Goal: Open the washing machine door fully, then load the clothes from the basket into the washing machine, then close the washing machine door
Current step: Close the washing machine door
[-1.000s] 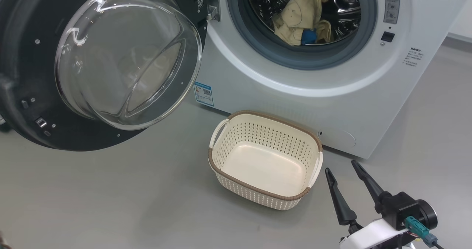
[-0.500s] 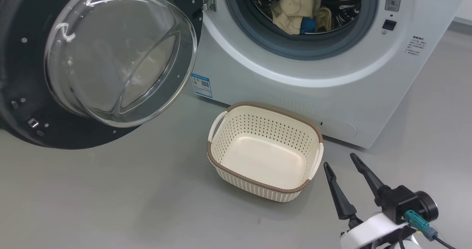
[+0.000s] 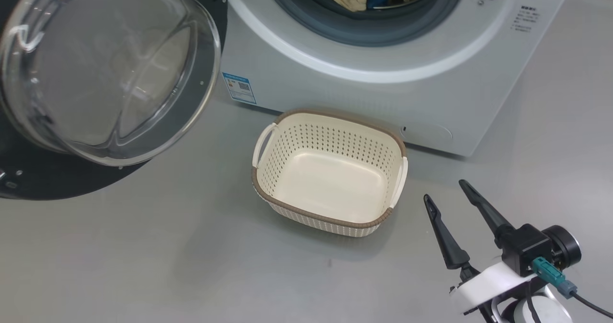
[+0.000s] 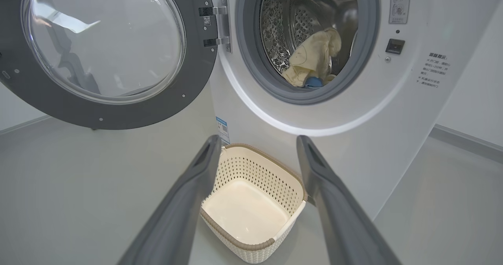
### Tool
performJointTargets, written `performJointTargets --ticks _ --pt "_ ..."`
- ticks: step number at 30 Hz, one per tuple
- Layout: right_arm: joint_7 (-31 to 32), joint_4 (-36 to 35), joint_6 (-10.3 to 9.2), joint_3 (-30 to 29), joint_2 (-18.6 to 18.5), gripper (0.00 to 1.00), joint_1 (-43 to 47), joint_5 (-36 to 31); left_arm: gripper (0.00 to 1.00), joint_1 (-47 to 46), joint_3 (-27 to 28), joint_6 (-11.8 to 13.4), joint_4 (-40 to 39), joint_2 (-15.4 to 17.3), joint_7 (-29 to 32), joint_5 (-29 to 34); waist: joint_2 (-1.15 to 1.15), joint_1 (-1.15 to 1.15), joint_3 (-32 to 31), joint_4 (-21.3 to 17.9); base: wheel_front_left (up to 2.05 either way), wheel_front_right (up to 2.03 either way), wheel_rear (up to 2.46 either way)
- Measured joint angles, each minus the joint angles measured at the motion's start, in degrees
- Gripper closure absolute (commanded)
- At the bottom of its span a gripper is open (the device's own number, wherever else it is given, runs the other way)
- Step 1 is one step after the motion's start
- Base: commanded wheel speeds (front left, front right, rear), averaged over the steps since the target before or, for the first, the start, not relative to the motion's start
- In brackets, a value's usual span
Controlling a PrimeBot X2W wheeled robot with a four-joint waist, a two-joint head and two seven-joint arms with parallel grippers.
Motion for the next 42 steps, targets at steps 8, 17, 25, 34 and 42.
performJointTargets --ticks 8,17,25,34,42 --pt "1.3 -2.4 0.44 -1.0 -2.0 0.00 -1.8 -0.4 1.00 -1.2 -6.7 0.0 10.6 2.6 4.0 1.8 0.00 0.00 5.4 -4.5 0.00 0.00 0.00" --pt "2.0 -4.1 0.42 -2.3 -3.2 0.00 -1.9 -0.4 1.00 -5.8 -9.6 0.0 14.7 2.6 4.9 2.3 0.00 0.00 8.4 -5.7 0.00 0.00 0.00" --pt "2.3 -4.5 0.42 -2.6 -3.7 0.00 -2.0 -0.4 1.00 -8.5 -11.3 0.0 17.5 2.7 4.9 4.4 0.00 0.00 9.4 -5.3 0.00 0.00 0.00" --pt "2.6 -5.4 0.26 -3.3 -4.0 0.00 -2.0 -0.4 1.00 -9.1 -14.2 0.4 17.5 4.2 9.4 4.5 0.00 0.00 9.6 -4.6 0.00 0.00 0.00" --pt "2.6 -5.5 0.13 -3.1 -4.1 0.00 -2.0 -0.4 1.00 -9.4 -15.7 -0.2 17.1 5.4 14.5 4.0 0.00 0.00 9.8 -3.9 0.00 0.00 0.00"
